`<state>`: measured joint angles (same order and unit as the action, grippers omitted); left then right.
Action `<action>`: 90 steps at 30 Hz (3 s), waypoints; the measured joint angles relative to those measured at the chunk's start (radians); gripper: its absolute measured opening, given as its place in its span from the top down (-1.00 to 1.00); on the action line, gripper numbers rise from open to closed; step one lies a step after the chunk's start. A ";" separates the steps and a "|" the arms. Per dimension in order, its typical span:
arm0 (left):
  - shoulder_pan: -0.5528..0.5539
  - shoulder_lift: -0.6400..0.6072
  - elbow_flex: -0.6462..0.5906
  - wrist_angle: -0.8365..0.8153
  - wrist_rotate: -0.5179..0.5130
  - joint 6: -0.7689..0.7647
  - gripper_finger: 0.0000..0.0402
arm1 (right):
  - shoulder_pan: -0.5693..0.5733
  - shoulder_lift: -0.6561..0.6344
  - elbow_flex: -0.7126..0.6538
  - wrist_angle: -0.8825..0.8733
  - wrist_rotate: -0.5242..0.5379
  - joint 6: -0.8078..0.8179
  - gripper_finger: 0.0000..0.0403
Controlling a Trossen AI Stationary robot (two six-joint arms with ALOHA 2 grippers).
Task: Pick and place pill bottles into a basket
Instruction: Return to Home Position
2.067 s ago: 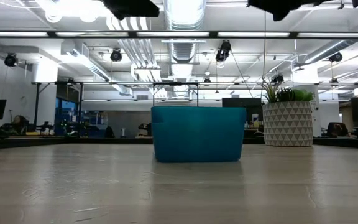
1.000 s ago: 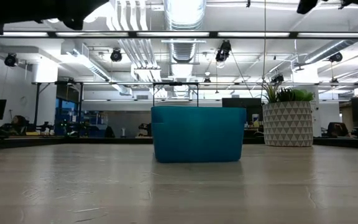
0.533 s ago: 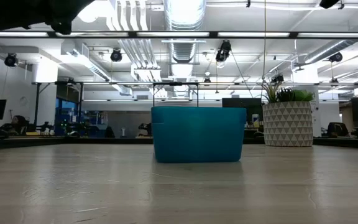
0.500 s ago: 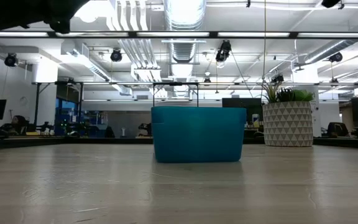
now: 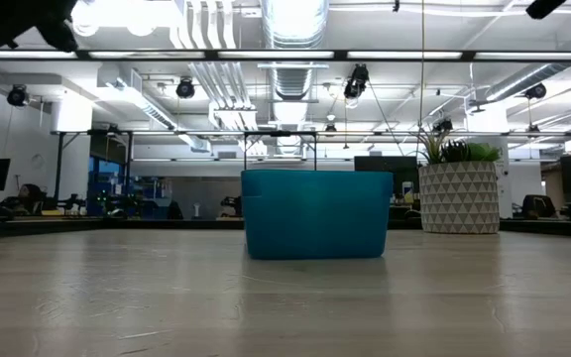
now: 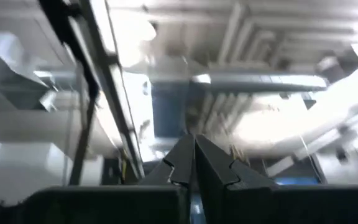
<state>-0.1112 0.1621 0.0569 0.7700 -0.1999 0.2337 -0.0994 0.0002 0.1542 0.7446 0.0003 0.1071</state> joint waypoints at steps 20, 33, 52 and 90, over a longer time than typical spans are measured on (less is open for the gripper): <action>0.000 -0.111 -0.050 0.020 0.156 0.036 0.65 | 0.001 0.002 -0.146 0.184 -0.001 -0.088 0.96; 0.000 -0.117 -0.051 -0.349 0.121 0.063 0.65 | 0.001 0.002 -0.145 -0.206 0.004 -0.207 0.96; 0.000 -0.069 -0.049 -0.724 0.006 0.034 0.65 | 0.000 0.021 -0.144 -0.718 0.133 -0.326 0.96; 0.000 -0.035 -0.049 -0.724 0.004 0.035 0.65 | 0.001 0.028 -0.144 -0.719 0.097 -0.057 0.96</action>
<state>-0.1112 0.1268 0.0078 0.0460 -0.1955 0.2687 -0.0982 0.0284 0.0101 0.0259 0.0971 0.0499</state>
